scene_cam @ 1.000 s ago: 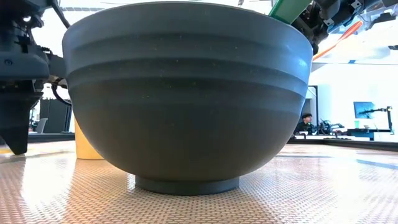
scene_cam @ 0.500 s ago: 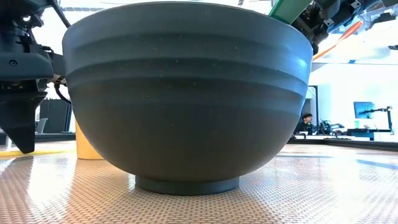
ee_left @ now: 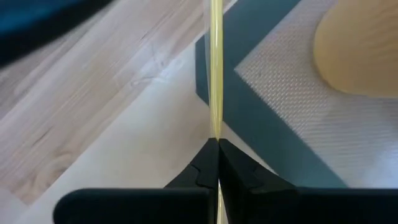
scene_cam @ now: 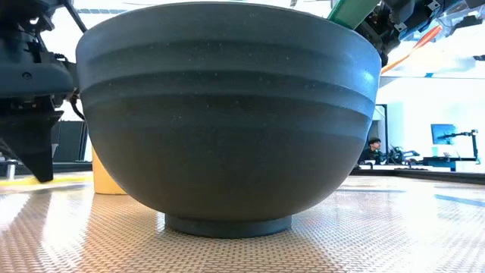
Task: Pick & Place Utensil
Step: Put the yellow straw into the yellow cup on the transparent mat
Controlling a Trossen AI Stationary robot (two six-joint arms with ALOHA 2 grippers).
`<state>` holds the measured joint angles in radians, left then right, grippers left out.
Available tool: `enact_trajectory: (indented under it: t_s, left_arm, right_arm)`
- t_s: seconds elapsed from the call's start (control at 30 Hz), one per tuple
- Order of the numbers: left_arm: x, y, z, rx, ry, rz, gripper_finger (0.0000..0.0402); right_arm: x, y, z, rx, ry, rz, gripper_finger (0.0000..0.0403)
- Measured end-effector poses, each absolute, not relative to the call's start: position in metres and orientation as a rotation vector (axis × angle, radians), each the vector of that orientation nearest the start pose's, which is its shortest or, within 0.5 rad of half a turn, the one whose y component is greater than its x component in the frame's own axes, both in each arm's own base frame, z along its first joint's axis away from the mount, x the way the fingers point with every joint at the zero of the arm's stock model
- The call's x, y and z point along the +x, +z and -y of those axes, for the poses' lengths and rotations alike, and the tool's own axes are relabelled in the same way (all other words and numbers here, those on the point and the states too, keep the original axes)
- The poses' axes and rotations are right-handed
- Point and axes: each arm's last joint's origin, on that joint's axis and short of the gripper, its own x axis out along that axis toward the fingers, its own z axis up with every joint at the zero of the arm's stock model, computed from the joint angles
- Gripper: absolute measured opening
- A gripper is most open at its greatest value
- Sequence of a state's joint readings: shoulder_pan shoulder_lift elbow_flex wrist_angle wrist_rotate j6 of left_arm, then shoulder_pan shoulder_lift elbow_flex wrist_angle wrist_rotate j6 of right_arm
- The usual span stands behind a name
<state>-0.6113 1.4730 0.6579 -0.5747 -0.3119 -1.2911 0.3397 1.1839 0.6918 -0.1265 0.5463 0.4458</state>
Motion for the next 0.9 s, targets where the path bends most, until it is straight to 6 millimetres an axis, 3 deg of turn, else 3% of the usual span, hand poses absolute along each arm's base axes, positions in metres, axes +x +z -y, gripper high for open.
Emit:
enact_trajectory:
  t_s: [0.37,0.7,0.9]
  left_arm:
    - [0.179,0.178,0.109,-0.554,0.518,-0.894,0.0004]
    - [0.164,0.227,0.087,-0.425,0.559,-0.478,0.0004]
    - [0.159,0.242,0.081,-0.326,0.578,-0.352,0.0003]
  right_arm:
    - [0.231,0.231,-0.066,0.167,-0.318,-0.501,0.0017]
    - [0.231,0.231,-0.066,0.167,-0.318,-0.501,0.0017]
    - [0.231,0.232,-0.066,0.167,-0.318,-0.501,0.0017]
